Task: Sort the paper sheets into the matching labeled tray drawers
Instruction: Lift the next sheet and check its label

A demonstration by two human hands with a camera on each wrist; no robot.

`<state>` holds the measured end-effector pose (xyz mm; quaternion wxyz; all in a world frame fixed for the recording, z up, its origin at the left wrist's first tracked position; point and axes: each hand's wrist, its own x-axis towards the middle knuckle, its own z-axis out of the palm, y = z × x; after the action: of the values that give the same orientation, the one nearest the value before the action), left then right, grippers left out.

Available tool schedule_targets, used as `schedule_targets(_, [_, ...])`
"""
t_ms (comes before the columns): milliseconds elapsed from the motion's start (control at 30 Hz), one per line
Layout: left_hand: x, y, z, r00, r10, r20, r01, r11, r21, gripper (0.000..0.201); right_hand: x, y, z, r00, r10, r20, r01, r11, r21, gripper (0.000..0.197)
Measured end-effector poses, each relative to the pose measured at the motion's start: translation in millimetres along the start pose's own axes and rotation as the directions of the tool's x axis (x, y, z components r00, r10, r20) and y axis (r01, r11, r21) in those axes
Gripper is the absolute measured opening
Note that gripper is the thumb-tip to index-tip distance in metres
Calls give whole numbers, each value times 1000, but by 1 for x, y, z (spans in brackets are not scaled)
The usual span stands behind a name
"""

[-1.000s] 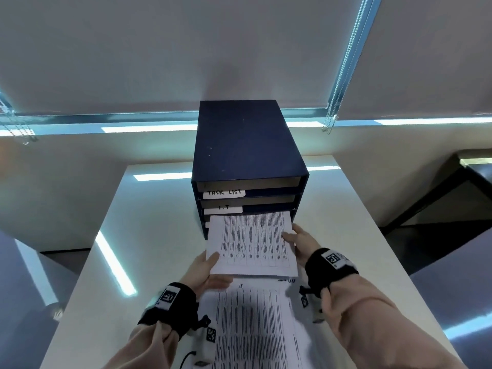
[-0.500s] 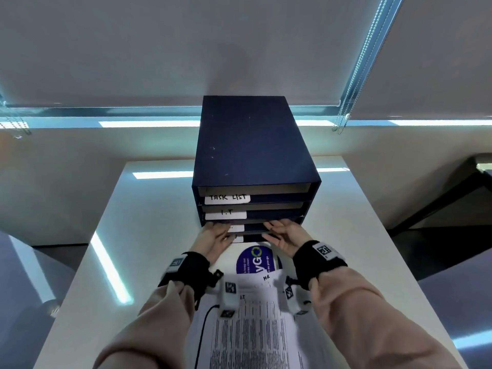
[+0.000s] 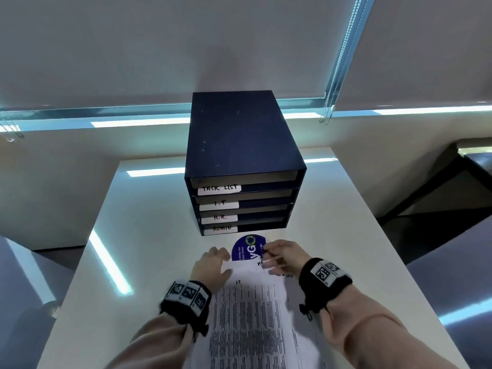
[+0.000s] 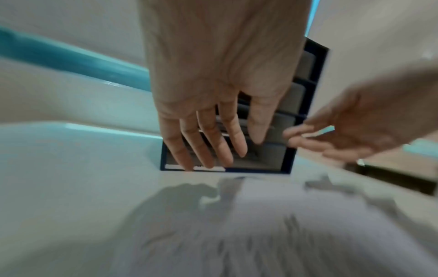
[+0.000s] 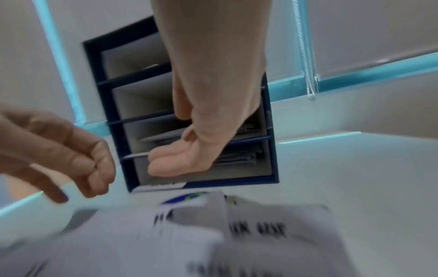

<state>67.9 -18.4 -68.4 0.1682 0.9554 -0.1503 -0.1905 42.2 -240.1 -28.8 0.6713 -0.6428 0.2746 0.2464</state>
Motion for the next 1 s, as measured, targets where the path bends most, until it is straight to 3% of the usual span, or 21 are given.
schedule_targets(67, [-11, -12, 18, 999, 39, -22, -37, 995, 89, 39, -3, 34, -13, 998, -6, -67, 1, 997, -75, 16])
schedule_targets(133, [-21, -19, 26, 995, 56, -87, -50, 997, 66, 47, -2, 69, -23, 986, 3, -164, -17, 996, -87, 14])
schedule_targets(267, [-38, -16, 30, 983, 96, -157, -69, 983, 171, 49, -16, 114, -29, 967, 52, -250, -44, 998, 36, 23])
schedule_targets(433, [-61, -14, 31, 995, -70, -75, 89, 951, 296, 53, -32, 118, -30, 969, 46, -242, -27, 997, 78, 23])
schedule_targets(500, [-68, -13, 27, 988, -129, -81, 147, 950, 277, 49, -36, 116, -28, 970, 64, -236, -51, 997, 61, 25])
schedule_targets(567, [-74, -10, 24, 983, -150, -102, 170, 959, 228, 32, -41, 116, -27, 971, 83, -226, -74, 996, 45, 28])
schedule_targets(633, [-80, -6, 18, 984, -110, -144, 128, 984, 125, 12, -45, 119, -27, 974, 86, -210, -75, 995, 58, 34])
schedule_targets(700, [-87, 0, 7, 984, -31, -177, 10, 993, -120, 6, -49, 120, -28, 978, 60, -200, -43, 995, 89, 43])
schedule_targets(733, [-92, 6, -3, 983, 5, -183, -60, 953, -298, 8, -54, 118, -29, 982, 39, -185, -19, 994, 110, 48])
schedule_targets(833, [-109, 30, -36, 991, 44, -123, -121, 663, -739, 10, -70, 110, -29, 997, -40, -61, 48, 988, 145, 56])
schedule_targets(933, [-104, 33, -53, 998, -11, -69, -59, 389, -919, 13, -85, 102, -27, 993, -49, 109, 46, 998, 30, 44])
schedule_targets(1000, [-94, 29, -59, 996, -89, -25, -1, 253, -967, 20, -84, 106, -28, 995, -16, 96, 15, 1000, 20, 64])
